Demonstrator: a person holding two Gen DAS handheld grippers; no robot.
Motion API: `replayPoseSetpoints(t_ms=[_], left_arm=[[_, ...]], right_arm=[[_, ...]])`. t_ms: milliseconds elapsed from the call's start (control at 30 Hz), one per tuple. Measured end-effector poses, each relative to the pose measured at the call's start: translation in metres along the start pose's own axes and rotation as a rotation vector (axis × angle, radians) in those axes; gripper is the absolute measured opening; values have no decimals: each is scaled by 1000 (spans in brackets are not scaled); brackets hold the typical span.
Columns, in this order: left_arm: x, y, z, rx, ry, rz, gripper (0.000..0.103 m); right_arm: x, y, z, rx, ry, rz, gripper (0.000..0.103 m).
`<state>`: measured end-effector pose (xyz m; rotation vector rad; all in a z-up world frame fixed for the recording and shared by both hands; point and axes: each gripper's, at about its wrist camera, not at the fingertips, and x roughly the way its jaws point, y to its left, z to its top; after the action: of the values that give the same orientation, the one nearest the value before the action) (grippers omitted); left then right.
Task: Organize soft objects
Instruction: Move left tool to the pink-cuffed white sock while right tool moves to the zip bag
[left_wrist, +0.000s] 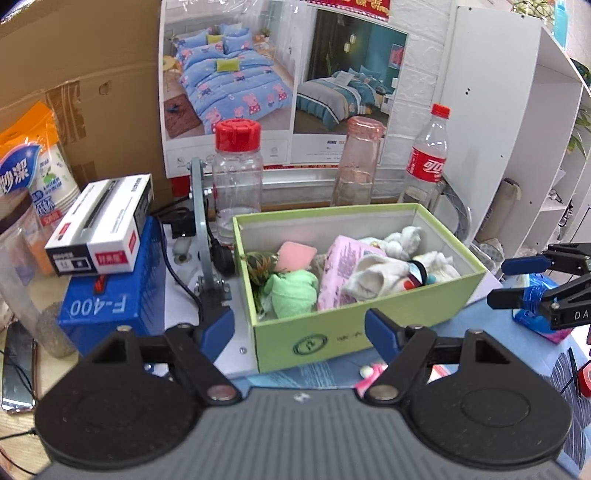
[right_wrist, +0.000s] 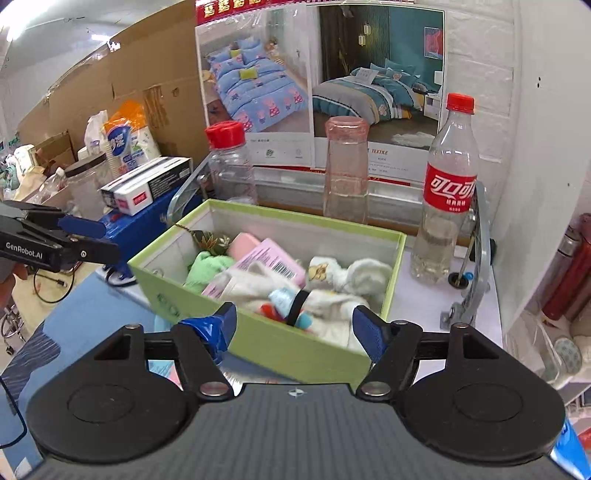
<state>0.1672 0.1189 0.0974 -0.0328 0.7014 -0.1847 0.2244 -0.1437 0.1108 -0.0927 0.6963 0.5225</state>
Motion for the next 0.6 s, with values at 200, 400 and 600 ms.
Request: replayPoseSetpoints(t_ms=[200, 400, 600], left_arm=[[-3, -3, -14, 10, 28, 7, 78], [11, -3, -21, 27, 64, 17, 79], [29, 8, -31, 1, 108, 17, 79]], right_arm=[[-4, 9, -31, 28, 49, 15, 57], [16, 10, -52, 61, 119, 43, 58], [43, 14, -57, 27, 199, 66, 60]])
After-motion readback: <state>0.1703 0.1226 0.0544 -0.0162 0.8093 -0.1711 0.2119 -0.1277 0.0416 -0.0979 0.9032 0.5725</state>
